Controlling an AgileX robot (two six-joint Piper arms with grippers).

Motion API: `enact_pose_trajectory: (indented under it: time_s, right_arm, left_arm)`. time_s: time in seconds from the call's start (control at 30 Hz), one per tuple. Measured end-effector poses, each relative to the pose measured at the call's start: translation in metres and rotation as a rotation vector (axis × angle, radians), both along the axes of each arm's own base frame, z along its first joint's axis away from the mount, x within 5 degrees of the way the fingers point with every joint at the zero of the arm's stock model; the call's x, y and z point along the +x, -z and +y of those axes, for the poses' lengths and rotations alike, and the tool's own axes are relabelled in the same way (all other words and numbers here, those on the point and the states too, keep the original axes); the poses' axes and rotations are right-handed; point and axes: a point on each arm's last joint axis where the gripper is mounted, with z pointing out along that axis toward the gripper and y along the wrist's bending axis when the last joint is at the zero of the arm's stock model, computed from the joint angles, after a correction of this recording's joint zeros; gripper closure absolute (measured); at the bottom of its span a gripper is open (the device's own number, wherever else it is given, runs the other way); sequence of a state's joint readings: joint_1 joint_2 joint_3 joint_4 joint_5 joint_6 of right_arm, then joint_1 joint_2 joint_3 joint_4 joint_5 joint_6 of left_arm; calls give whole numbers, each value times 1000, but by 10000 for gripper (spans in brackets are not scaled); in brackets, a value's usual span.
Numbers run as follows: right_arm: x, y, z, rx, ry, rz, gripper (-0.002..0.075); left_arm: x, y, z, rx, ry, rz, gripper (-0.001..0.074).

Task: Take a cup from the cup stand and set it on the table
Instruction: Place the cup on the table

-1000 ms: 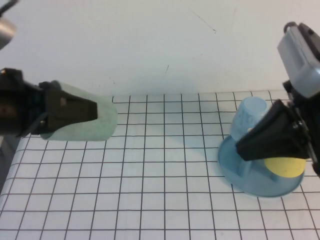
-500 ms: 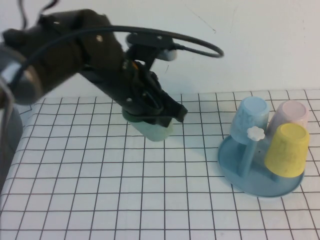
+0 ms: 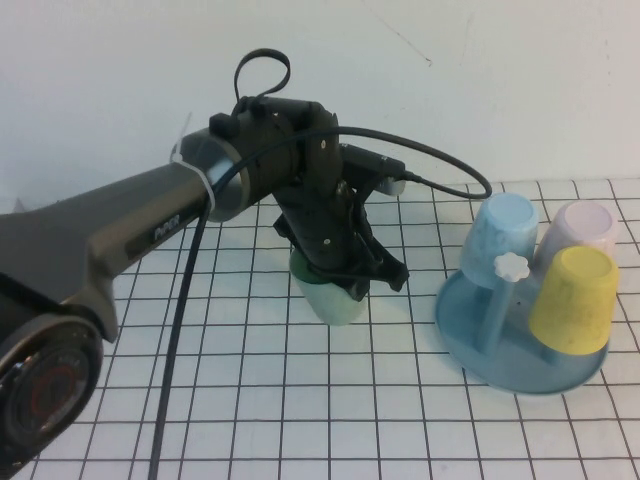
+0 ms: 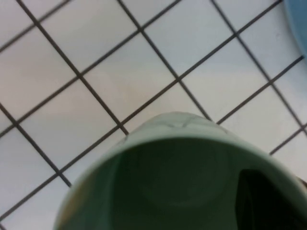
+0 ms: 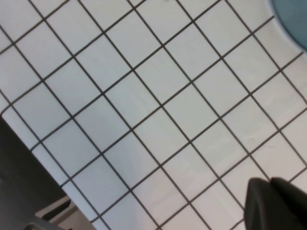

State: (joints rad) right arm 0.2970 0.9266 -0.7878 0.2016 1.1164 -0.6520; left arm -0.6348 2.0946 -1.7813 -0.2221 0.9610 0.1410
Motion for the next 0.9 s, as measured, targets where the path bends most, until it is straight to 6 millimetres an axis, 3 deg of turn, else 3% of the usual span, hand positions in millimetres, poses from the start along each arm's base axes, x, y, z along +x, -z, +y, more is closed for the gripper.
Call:
enact_pose_trajectory:
  time_s: [0.07,0.17,0.33,0.43,0.57,0.7,0.8,0.9]
  right_arm:
    - [0,1,0,3,6,-5,723]
    - [2,1,0,8,12,-22,724]
    - [4,0,1,15,18,-40,725]
    - [4,0,1,16,20,-48,725]
    - [6,-1,1,16,23,-65,725]
    - [5,-2,-1,10,23,-84,725]
    - [1,-8,-3,17,39,-141,725]
    - [-7,-17,-7,53,71,-251,725]
  left_arm:
    - [1,7,-1,10,0,12,688]
    - [2,10,-1,12,0,12,596]
    - [4,6,-2,4,-1,-3,283]
    - [5,-4,-3,6,8,-6,198]
    - [4,-35,-2,-27,14,-62,225]
    - [-6,-85,8,-72,16,-178,310]
    - [-18,-120,22,-80,5,-255,421]
    - [-36,-151,36,-84,9,-296,603]
